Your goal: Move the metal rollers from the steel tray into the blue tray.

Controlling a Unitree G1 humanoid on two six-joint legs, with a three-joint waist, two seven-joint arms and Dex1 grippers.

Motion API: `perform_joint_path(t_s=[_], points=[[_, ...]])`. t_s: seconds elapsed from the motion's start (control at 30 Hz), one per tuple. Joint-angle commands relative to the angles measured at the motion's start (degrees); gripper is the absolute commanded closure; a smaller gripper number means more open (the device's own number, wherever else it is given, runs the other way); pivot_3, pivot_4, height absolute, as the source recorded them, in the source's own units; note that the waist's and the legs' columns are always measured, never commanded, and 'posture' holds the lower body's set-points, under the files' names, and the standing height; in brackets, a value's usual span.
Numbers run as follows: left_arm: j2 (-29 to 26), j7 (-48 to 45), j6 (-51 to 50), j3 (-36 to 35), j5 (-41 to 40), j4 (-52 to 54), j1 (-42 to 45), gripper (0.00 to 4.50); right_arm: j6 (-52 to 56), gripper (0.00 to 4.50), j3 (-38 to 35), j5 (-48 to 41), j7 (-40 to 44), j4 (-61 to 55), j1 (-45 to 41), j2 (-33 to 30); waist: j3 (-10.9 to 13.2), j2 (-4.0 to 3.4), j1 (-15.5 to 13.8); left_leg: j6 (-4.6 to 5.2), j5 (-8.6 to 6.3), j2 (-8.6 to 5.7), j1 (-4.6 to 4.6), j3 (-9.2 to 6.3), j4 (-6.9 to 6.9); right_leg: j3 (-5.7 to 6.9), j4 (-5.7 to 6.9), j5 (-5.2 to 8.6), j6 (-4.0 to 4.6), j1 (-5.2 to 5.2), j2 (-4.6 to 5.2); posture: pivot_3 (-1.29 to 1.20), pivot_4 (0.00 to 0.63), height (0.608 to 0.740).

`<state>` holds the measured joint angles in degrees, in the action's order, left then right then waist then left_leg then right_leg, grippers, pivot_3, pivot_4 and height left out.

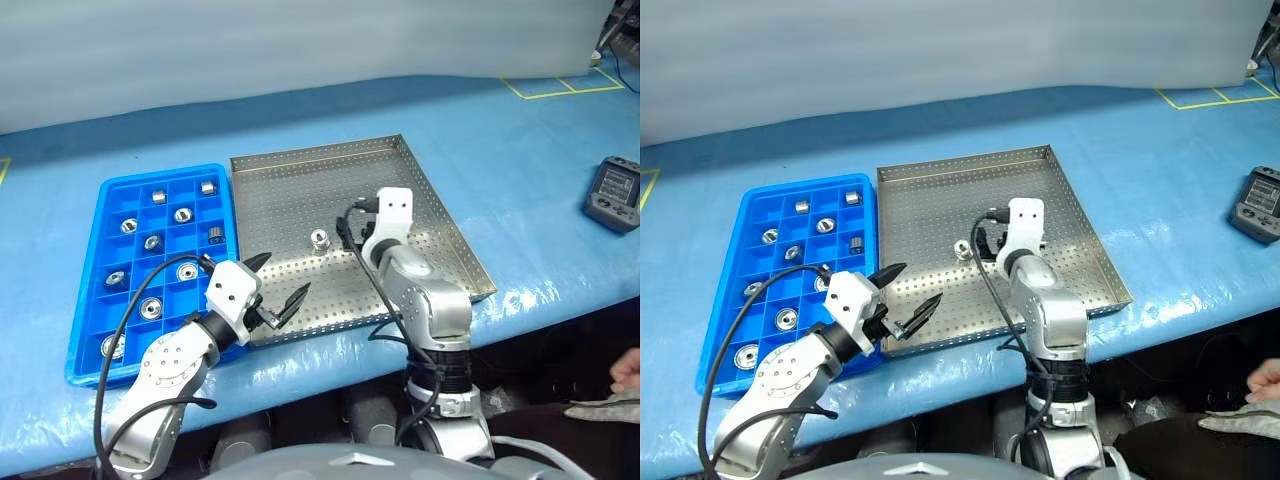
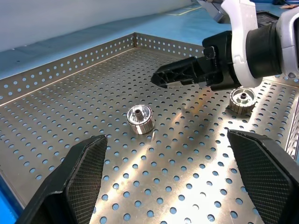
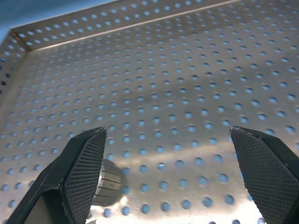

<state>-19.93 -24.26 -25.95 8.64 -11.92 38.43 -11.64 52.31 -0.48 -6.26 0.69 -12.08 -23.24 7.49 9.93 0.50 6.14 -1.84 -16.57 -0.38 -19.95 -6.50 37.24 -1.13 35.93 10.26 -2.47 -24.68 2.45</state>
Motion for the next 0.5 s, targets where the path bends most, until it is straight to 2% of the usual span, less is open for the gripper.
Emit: perform_joint_path(t_s=[0.03, 0.27, 0.5], points=[[0.15, 0.60, 0.46, 0.53, -0.29, 3.23, -0.32, 0.00, 0.05, 0.04, 1.99, -1.39, 1.70, 2.41, -2.88, 0.52, 0.00, 0.00, -0.25, 0.00, 0.00, 0.00, 0.00, 0.00, 0.00, 0.00, 0.00, 0.00, 0.00, 0.00, 0.00, -0.04, 0.150, 0.740], [0.49, 2.39, 0.54, 0.52, -0.01, 4.51, -1.94, 0.00, 0.47, 0.04, 4.61, -1.49, 3.48, 7.90, -6.06, 0.29, 0.00, 0.00, -1.80, 0.00, 0.00, 0.00, -0.01, -0.02, -0.03, 0.00, -0.01, 0.00, 0.01, -0.02, 0.00, 0.01, 0.150, 0.740], [0.64, 3.62, 0.65, 0.84, 0.21, 5.38, -2.97, 0.00, -3.83, 0.04, 7.21, 1.66, 2.19, 11.97, -4.92, -0.94, 0.00, 0.00, -2.76, 0.00, 0.00, 0.00, -0.02, -0.02, -0.02, 0.01, -0.02, 0.00, 0.00, -0.01, 0.00, 0.04, 0.150, 0.740]])
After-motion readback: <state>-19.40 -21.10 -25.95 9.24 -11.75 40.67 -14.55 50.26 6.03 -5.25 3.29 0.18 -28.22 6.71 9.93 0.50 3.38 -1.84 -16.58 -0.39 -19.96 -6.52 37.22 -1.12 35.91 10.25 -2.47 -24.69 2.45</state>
